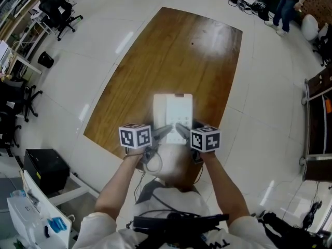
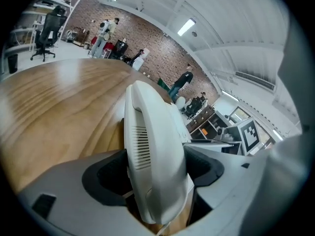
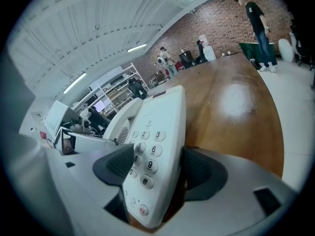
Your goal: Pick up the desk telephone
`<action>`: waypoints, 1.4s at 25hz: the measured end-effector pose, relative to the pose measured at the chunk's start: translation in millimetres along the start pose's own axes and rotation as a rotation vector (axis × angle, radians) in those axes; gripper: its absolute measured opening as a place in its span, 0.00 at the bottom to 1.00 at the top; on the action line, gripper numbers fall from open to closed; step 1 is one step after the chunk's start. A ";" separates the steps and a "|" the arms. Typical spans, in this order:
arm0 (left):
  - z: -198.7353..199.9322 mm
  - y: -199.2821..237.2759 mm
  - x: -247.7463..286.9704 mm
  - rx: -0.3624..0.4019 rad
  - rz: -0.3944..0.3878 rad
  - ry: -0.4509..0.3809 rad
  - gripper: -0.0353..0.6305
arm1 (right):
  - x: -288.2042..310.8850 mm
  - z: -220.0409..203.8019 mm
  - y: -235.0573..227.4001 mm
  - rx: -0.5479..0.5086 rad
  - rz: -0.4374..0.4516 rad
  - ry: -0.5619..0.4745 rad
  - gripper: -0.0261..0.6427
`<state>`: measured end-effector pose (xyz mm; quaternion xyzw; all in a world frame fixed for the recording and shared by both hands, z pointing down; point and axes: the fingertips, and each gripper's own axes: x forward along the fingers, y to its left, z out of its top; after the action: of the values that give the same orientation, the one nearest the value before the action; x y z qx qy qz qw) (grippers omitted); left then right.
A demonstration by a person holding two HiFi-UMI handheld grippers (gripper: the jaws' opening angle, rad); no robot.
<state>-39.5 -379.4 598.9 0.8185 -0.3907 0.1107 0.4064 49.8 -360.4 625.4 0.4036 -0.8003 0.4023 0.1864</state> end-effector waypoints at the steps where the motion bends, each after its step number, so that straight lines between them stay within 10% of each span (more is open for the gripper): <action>1: 0.8 -0.2 -1.5 0.000 0.009 -0.016 0.58 | 0.0 0.0 0.1 0.004 -0.003 -0.007 0.52; 35: 85.9 -130.4 -128.6 0.193 -0.019 -0.444 0.55 | -143.0 92.9 106.7 -0.255 -0.006 -0.417 0.51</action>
<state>-42.3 -325.8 403.9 0.8614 -0.4504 -0.0389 0.2315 53.7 -325.8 427.2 0.4534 -0.8647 0.2055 0.0676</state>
